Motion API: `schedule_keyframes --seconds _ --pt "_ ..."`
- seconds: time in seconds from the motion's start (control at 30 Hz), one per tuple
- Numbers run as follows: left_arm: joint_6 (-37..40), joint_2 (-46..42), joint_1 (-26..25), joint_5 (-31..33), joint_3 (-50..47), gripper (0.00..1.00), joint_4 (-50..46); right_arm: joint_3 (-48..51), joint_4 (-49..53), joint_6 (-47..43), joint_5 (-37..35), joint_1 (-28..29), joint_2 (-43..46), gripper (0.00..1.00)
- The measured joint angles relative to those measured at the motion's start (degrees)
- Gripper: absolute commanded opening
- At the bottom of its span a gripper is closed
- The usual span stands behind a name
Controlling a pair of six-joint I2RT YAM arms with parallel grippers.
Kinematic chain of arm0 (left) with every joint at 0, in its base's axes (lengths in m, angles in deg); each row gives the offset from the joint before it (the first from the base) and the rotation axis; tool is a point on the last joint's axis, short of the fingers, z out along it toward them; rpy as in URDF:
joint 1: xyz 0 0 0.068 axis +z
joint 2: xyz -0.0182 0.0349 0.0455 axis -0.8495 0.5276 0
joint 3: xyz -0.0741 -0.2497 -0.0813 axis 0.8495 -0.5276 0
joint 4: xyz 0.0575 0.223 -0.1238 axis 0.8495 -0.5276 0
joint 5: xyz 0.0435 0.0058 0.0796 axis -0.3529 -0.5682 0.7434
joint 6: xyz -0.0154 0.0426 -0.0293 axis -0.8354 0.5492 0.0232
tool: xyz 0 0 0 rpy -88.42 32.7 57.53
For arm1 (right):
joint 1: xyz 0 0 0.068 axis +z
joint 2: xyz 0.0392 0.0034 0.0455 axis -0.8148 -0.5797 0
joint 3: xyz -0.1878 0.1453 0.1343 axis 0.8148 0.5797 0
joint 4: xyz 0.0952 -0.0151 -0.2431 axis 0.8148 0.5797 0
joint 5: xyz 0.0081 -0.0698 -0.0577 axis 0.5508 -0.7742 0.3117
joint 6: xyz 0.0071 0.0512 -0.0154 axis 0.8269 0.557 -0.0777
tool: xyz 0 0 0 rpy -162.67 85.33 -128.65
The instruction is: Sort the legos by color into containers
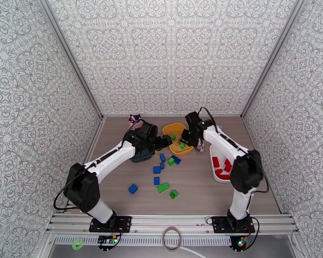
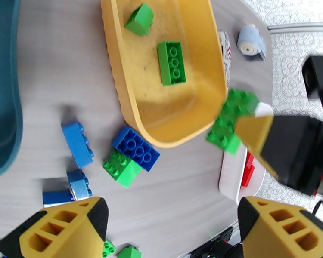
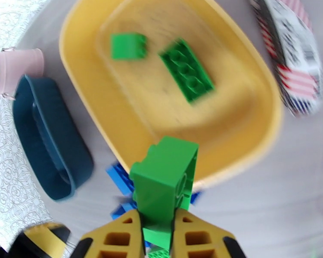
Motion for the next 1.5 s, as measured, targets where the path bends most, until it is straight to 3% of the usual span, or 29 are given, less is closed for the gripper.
schedule_keyframes --seconds 0.2,0.4,0.53,0.7,1.0,1.27,1.5 --pt "0.26 -6.05 -0.04 1.42 -3.85 0.85 -2.40 -12.35 4.72 -2.56 1.46 -0.04 -8.44 0.40" --pt "0.02 -16.02 -0.07 4.48 -13.92 0.85 -4.96 -14.05 7.85 -4.46 1.60 -0.04 -8.92 0.46" --pt "-0.26 -19.82 -0.37 6.34 -19.43 0.86 -6.97 -8.96 7.74 -5.68 1.51 0.24 -6.19 0.49" --pt "0.33 -20.48 -2.51 8.70 -20.79 0.83 -9.94 4.17 5.57 -5.62 1.49 2.01 1.77 0.50" --pt "11.26 -5.92 -9.51 11.74 -9.22 0.80 -14.40 27.82 1.51 -3.63 2.43 2.97 17.75 0.53" --pt "24.44 9.22 -11.54 15.08 4.20 0.66 -16.59 37.97 1.64 -1.55 1.36 2.78 30.82 0.55" --pt "32.46 17.46 -12.20 16.92 11.34 0.58 -18.27 43.82 2.51 1.33 0.92 2.36 38.49 0.55"
